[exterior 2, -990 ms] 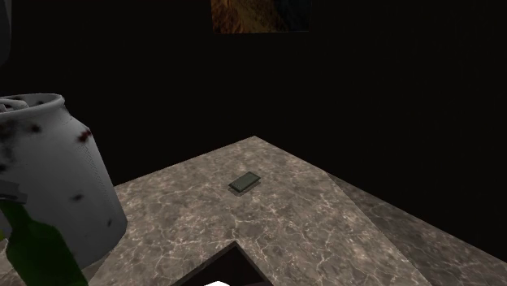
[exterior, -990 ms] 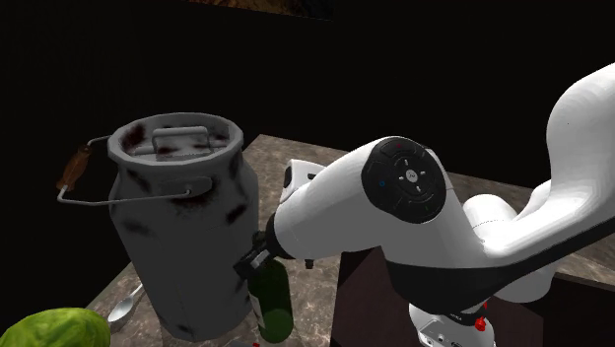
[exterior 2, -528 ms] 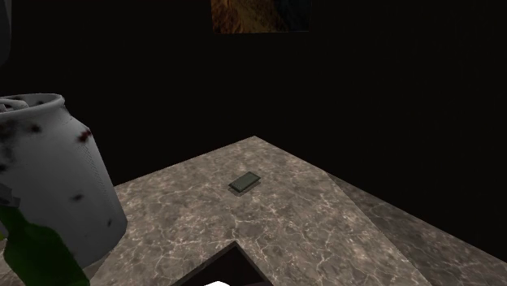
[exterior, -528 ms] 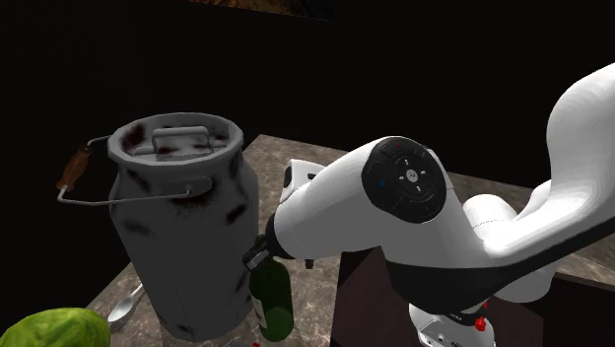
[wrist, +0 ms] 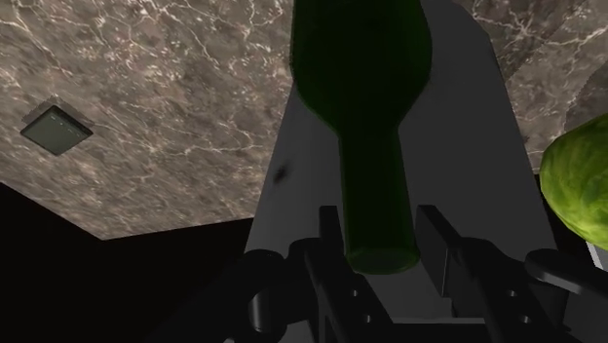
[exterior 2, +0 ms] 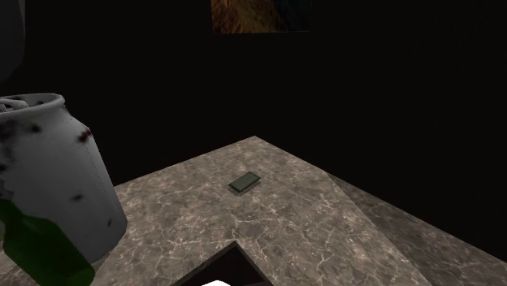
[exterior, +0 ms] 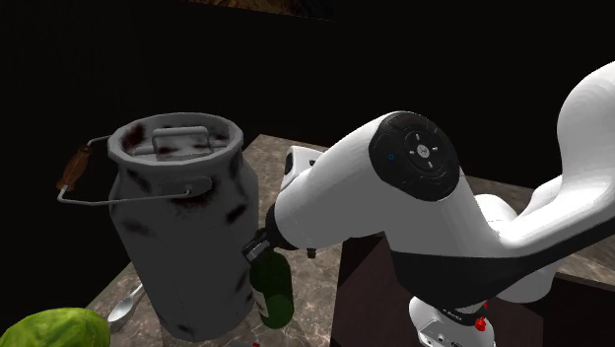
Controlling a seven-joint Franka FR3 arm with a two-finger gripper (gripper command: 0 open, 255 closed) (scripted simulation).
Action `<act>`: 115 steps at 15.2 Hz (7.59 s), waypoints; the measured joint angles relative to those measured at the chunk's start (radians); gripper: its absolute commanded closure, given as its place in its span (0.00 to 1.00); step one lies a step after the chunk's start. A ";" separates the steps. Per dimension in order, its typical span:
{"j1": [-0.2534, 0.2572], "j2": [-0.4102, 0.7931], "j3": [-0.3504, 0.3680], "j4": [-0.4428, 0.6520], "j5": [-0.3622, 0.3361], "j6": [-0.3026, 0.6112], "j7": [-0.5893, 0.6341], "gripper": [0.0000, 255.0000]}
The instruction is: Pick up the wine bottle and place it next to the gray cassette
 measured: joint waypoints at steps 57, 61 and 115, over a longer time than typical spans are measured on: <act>-0.029 0.108 -0.046 0.830 0.047 -0.672 -0.323 1.00; -0.041 0.151 -0.027 0.927 0.029 -0.730 -0.335 1.00; 0.383 0.968 0.354 0.894 -0.584 -0.702 0.667 1.00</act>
